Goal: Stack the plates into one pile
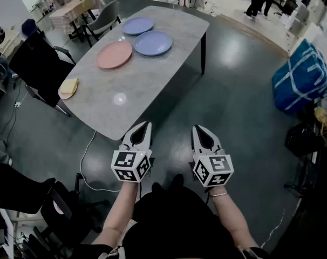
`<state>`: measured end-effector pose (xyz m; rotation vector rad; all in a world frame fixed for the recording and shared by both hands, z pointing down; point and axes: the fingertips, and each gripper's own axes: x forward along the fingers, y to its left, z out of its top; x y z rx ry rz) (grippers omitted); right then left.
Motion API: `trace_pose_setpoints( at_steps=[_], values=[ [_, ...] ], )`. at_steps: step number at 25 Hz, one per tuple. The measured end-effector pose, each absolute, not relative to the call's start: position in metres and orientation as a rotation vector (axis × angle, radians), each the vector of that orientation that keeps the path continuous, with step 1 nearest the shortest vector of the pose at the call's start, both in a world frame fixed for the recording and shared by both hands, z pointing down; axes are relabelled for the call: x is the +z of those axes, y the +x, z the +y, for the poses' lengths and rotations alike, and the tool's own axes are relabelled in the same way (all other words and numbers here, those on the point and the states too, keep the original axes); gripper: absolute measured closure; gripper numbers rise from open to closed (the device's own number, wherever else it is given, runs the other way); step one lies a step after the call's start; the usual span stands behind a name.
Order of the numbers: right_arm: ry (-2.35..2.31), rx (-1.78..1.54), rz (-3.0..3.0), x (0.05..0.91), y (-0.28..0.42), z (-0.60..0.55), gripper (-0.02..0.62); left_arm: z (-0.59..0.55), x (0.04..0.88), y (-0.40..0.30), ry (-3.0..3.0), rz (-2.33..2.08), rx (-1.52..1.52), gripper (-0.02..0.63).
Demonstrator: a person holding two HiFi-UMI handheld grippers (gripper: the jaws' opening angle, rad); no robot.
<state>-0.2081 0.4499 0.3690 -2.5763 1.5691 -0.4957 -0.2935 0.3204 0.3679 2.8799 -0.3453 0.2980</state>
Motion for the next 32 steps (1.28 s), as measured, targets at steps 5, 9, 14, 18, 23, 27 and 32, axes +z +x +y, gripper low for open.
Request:
trace_pose_setpoints(
  at_steps=[5, 9, 14, 18, 23, 27, 32],
  values=[
    [-2.565, -0.501, 1.561, 0.374, -0.193, 0.459, 0.591, 0.327, 0.369, -0.279, 2.887, -0.349, 0.292, 0.6],
    [-2.576, -0.511, 1.538, 0.378, -0.186, 0.462, 0.591, 0.328, 0.372, -0.275, 2.896, -0.362, 0.312, 0.598],
    [-2.566, -0.528, 1.537, 0.381, -0.177, 0.468, 0.591, 0.333, 0.37, -0.267, 2.887, -0.377, 0.295, 0.598],
    [-2.561, -0.517, 1.558, 0.378, -0.17, 0.468, 0.589, 0.334, 0.366, -0.259, 2.902, -0.384, 0.29, 0.598],
    [-2.543, -0.512, 1.493, 0.377, -0.153, 0.471, 0.559, 0.332, 0.363, -0.248, 2.924, -0.378, 0.304, 0.597],
    [-2.547, -0.523, 1.46, 0.378, -0.136, 0.472, 0.531, 0.327, 0.361, -0.231, 2.929, -0.362, 0.303, 0.597],
    [-2.567, -0.542, 1.441, 0.386, -0.112, 0.463, 0.514, 0.316, 0.371, -0.201, 2.924, -0.323, 0.322, 0.577]
  ],
)
